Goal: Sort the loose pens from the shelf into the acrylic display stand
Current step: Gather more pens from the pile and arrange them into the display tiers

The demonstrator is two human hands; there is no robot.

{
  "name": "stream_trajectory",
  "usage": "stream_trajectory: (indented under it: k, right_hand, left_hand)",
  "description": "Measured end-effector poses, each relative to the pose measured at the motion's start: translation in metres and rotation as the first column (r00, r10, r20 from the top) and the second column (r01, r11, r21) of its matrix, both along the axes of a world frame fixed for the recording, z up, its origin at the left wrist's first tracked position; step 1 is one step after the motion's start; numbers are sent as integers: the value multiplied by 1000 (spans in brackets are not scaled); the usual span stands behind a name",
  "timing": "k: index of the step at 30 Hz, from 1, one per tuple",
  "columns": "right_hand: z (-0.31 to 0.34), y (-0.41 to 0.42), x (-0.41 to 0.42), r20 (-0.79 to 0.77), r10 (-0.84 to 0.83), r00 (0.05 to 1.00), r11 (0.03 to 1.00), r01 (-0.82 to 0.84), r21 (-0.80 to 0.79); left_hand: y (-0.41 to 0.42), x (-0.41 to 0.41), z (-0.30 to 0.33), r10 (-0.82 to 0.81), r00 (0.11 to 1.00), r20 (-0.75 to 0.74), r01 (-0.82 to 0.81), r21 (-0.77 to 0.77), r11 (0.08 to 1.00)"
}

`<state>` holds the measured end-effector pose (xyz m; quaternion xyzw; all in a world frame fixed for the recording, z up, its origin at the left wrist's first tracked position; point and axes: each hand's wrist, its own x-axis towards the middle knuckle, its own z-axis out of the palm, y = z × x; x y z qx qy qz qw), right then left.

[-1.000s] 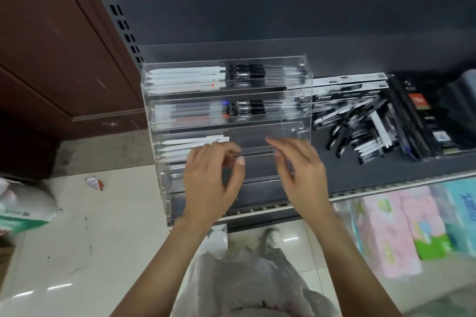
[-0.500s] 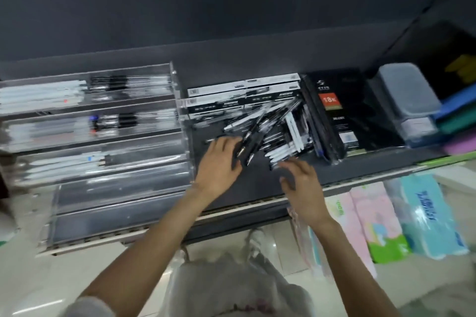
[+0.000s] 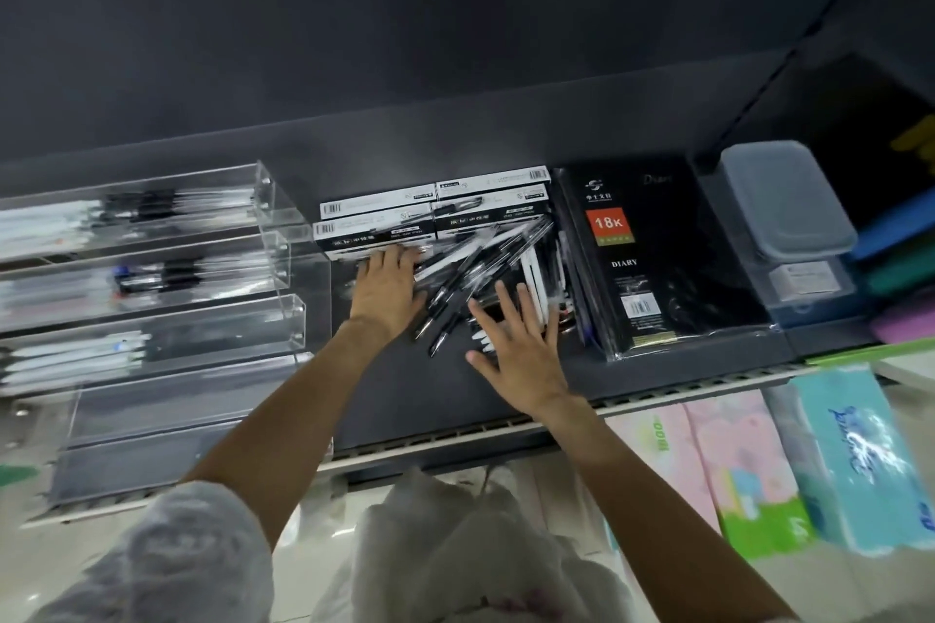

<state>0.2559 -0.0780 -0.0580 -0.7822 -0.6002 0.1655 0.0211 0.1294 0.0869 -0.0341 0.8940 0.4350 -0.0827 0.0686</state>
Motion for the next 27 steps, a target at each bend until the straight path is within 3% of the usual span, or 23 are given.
stream_trajectory:
  k: [4, 12, 20, 24, 27]
  right_hand:
    - [-6, 3, -1, 3, 28, 1000, 999, -28, -24]
    - [-12, 7, -6, -46, 13, 999, 999, -10, 48]
    - [-1, 7, -5, -116, -18, 993, 998, 25, 63]
    - [2, 8, -5, -122, -27, 992, 989, 44, 140]
    - [8, 11, -2, -126, -58, 990, 961, 89, 260]
  left_hand:
    - [4, 9, -2, -8, 1000, 26, 10, -85, 996]
    - [9, 23, 0, -54, 990, -129, 34, -152, 988]
    - [18, 14, 13, -37, 998, -55, 16, -333, 943]
    - [21, 5, 34, -45, 995, -93, 11, -340, 940]
    - [25, -9, 49, -4, 998, -69, -26, -431, 902]
